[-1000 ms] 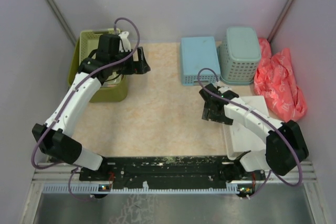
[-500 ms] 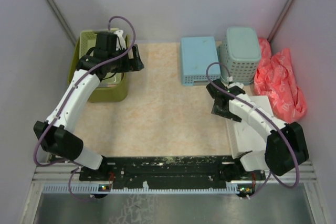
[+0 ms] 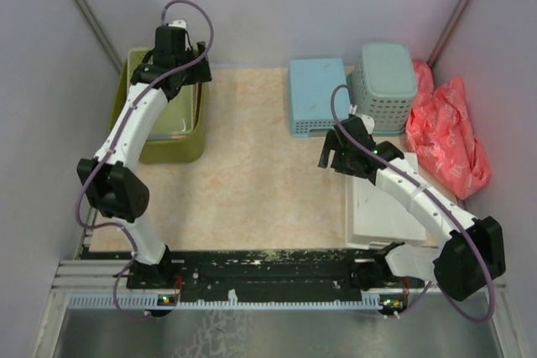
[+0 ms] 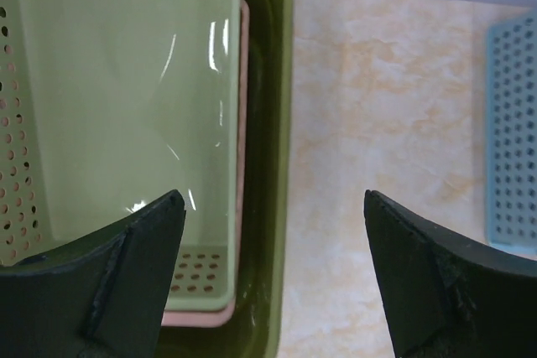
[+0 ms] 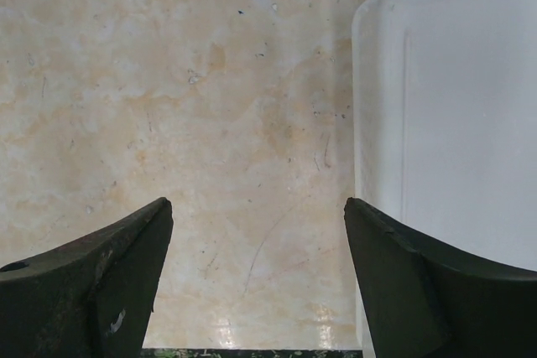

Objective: Turn the large container upside down

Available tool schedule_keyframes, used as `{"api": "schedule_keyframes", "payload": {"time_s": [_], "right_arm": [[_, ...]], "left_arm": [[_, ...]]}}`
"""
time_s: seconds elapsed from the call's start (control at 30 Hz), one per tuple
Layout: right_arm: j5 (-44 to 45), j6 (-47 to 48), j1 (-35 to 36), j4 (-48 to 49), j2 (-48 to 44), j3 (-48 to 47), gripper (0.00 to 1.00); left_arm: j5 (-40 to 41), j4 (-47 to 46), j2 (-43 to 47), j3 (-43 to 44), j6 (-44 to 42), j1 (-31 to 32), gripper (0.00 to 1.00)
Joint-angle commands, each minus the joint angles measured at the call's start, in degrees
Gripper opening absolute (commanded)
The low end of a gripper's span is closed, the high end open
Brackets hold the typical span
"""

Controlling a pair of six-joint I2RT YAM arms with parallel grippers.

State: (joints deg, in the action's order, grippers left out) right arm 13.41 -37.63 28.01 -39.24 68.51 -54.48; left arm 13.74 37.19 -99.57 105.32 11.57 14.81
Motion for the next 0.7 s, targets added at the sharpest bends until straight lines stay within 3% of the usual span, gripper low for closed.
{"api": "schedule_keyframes", "payload": {"time_s": [0.0,0.23,0.67], "right_arm": [[0.6,4.1,0.5,0.1,2.1,-5.3,0.84],[0.0,4.7,0.5,0.9,2.7,-3.5,0.84],[-2.5,3.5,0.5,1.7,5.7,-1.7,0.84]], "left_arm": [[2.4,-1.3,-8.2,4.7,-3.0,-2.6,0.89],[-1.4,-3.4,-13.6,5.2,-5.2,-5.3,0.68],[-5.5,-7.6,-17.8,2.3,-7.3,-8.2,0.54]]}}
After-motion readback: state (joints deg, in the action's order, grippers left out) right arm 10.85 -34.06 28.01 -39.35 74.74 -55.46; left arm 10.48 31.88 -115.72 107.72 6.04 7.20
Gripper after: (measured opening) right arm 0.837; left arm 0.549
